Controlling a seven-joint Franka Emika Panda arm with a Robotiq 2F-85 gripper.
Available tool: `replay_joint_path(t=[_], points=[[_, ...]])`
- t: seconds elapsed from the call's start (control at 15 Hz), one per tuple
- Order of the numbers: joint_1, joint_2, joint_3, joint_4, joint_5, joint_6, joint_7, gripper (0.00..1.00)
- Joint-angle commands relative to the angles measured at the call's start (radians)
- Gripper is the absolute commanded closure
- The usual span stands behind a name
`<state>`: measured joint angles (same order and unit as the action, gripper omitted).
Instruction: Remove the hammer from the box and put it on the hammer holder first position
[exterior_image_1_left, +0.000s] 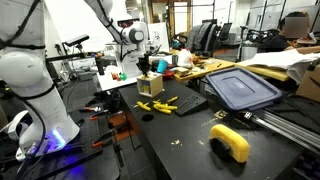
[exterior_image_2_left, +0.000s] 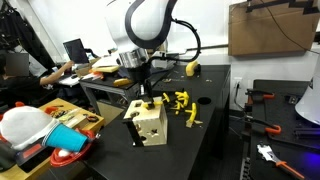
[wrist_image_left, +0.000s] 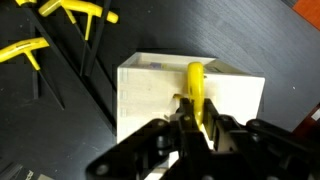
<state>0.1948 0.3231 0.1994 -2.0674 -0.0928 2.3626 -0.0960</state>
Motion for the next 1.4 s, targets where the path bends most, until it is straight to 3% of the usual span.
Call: replay_joint_path(t=[0.0,1.33], points=[[0.004,-0.088,0.003,-0.045,-0.002,-0.010,-0.015,0.96],[0.000,-0.264,-0.007,-0.066,0.054,-0.036,0.027,0.96]])
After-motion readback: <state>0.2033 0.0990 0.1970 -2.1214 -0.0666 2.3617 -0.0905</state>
